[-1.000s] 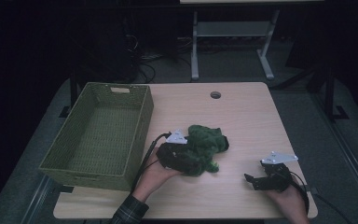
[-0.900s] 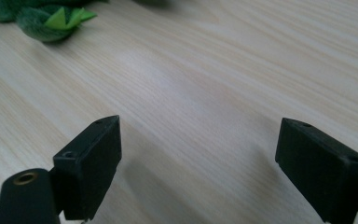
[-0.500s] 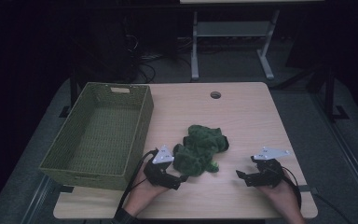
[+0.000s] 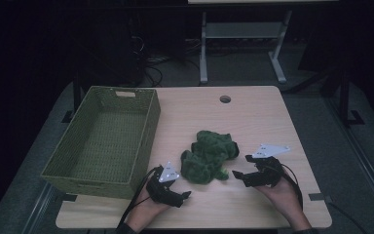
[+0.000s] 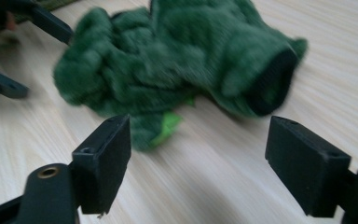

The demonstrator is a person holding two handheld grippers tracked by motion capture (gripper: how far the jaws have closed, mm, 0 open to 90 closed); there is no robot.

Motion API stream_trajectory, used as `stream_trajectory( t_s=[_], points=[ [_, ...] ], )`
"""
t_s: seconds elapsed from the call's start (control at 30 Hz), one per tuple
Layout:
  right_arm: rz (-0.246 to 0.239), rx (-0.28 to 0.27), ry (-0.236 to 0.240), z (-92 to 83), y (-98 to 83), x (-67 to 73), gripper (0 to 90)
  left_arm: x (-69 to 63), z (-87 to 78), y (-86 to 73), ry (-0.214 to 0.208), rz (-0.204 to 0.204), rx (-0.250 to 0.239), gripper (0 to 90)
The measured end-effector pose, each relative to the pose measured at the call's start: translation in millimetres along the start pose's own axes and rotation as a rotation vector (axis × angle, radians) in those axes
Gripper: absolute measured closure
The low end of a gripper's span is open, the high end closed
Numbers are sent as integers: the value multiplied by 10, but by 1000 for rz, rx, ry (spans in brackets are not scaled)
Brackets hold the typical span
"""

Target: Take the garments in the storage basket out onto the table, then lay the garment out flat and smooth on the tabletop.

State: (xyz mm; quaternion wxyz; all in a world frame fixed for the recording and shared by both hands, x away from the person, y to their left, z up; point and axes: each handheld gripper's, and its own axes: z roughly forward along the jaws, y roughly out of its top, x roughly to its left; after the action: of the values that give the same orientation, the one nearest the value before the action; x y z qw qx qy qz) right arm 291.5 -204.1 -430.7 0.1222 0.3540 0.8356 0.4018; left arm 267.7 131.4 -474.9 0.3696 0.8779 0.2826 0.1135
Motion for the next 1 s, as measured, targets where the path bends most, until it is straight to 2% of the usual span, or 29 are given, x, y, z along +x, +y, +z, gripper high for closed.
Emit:
stream_trajectory(
  t_s=[0.2, 0.47, 0.9, 1.0],
  points=[
    [-21, -4, 56, 113, 171, 106, 251, 16, 7, -29, 0, 14, -8, 125],
    [-53, -16, 127, 287, 408, 242, 344, 17, 9, -29, 1, 15, -11, 124],
    [-118, -25, 187, 561, 756, 432, 431, 21, 12, -29, 2, 20, -14, 125],
    [-130, -6, 206, 649, 811, 475, 454, 22, 12, -29, 2, 20, -14, 125]
  ],
)
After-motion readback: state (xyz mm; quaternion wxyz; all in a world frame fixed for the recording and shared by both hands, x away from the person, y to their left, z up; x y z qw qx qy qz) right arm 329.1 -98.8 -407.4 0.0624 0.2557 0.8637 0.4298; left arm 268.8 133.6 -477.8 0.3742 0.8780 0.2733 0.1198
